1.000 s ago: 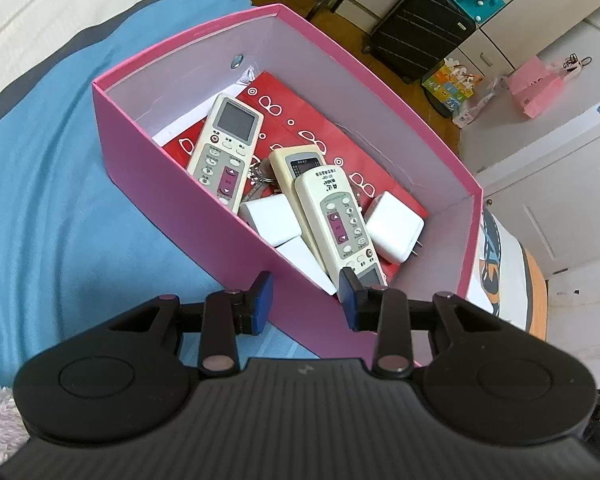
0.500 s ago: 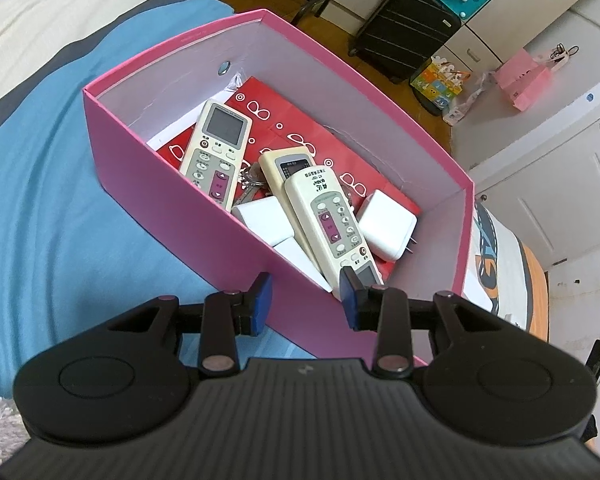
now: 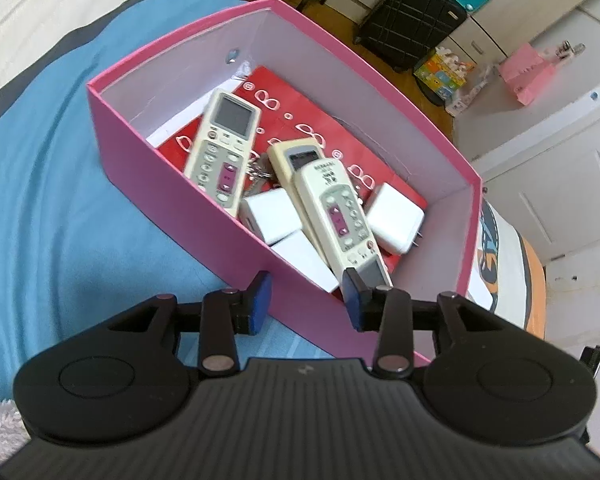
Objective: Organize rigid objects
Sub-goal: 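Grasp the white TCL remote on the bed with the right tool, then carry the TCL remote over the box and release it inside, then grasp the flat white charger on the bed with the right tool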
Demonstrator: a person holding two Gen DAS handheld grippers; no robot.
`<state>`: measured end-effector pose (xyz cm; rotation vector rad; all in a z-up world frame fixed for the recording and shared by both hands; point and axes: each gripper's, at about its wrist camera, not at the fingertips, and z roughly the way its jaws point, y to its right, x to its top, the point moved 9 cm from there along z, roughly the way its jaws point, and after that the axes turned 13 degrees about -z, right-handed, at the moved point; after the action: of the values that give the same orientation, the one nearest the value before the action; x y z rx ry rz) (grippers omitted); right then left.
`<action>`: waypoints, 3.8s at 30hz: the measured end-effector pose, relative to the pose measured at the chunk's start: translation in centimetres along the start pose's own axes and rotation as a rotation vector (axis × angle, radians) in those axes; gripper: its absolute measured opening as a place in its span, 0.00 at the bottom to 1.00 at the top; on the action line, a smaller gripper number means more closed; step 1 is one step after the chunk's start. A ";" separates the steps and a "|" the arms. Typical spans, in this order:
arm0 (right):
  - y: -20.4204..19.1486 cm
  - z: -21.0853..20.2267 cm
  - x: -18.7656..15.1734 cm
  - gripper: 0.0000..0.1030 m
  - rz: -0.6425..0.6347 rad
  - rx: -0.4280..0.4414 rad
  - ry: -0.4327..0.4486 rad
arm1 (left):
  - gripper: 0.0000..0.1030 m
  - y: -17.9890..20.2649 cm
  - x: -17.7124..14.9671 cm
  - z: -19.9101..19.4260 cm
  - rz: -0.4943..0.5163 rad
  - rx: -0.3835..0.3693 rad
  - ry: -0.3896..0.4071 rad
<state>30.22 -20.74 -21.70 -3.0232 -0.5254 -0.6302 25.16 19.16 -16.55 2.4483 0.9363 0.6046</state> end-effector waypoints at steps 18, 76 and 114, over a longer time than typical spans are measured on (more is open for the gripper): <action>-6.9 -11.3 2.7 0.59 -0.022 0.075 0.331 | 0.28 -1.5 1.4 -1.1 -0.016 0.001 0.053; -18.9 -12.8 10.8 0.66 0.235 0.585 0.230 | 0.29 -1.3 1.4 -1.0 -0.004 -0.006 0.070; -6.9 1.8 7.1 0.69 -0.355 0.060 0.168 | 0.28 -0.5 0.9 -0.9 0.028 -0.004 0.060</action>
<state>34.83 -11.83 -20.97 -2.8057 -1.0602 -0.8535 25.06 20.35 -15.86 2.4560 0.9251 0.6917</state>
